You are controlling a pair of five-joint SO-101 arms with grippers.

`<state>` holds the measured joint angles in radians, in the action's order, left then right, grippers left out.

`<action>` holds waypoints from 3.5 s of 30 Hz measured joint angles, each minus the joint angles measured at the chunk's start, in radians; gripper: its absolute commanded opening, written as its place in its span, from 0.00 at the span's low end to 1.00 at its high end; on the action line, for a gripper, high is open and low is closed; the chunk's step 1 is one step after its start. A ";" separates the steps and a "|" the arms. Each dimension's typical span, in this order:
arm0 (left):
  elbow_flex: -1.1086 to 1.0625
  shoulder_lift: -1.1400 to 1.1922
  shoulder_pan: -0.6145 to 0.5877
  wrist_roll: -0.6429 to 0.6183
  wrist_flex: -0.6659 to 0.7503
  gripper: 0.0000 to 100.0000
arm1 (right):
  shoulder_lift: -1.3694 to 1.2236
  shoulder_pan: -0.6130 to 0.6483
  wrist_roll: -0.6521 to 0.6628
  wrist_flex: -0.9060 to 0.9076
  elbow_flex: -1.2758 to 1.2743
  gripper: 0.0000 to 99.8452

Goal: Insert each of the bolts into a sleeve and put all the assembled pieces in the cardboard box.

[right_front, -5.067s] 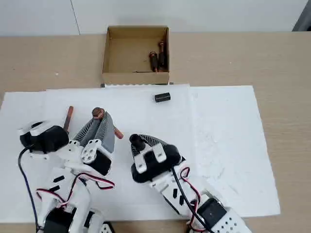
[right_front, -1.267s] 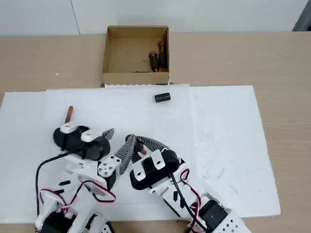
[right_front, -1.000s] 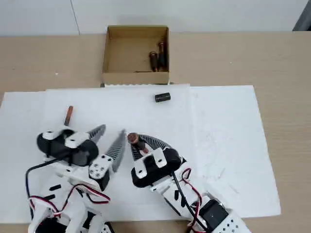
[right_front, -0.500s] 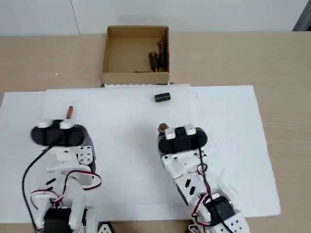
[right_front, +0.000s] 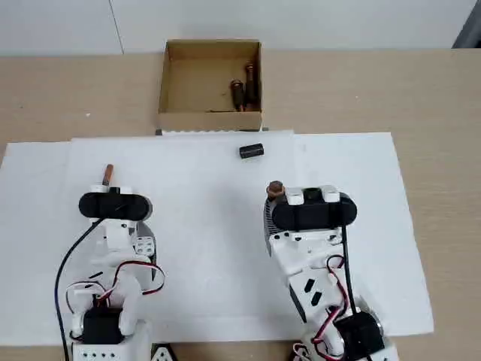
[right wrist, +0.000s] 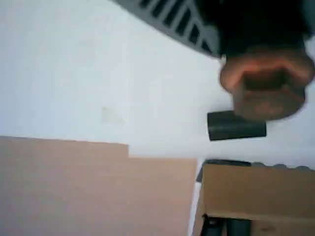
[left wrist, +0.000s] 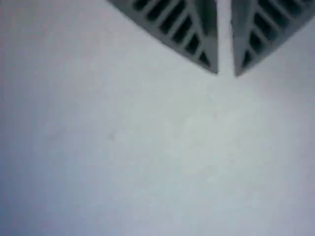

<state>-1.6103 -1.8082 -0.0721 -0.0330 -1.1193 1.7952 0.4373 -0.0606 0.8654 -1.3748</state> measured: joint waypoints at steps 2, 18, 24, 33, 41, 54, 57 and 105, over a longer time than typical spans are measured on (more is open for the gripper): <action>-0.006 0.000 0.000 0.000 0.000 0.01 | -0.009 0.000 0.015 0.000 0.023 0.00; -0.008 0.000 0.000 -0.003 0.000 0.01 | -0.882 -0.035 0.031 -0.255 0.583 0.00; -0.008 0.000 0.000 -0.003 0.000 0.01 | -1.320 -0.055 0.095 -0.400 0.832 0.00; -0.008 0.000 0.000 -0.003 0.000 0.01 | -1.837 -0.055 0.215 -0.569 1.203 0.00; -0.008 0.000 0.000 -0.002 0.000 0.01 | -2.203 -0.055 0.272 -0.706 1.467 0.00; -0.008 0.000 -0.003 -0.034 -0.009 0.01 | -2.501 -0.054 0.384 -0.746 1.694 0.05; -0.008 0.000 -0.003 -0.034 -0.009 0.01 | -2.521 -0.054 0.397 -0.746 1.712 0.16; -0.008 0.000 -0.003 -0.034 -0.009 0.01 | -2.050 -0.068 0.417 0.384 1.737 0.01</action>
<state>-1.6180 -1.8082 -0.0752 -0.0667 -1.1285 -0.2547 0.3698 0.3567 1.2490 0.3621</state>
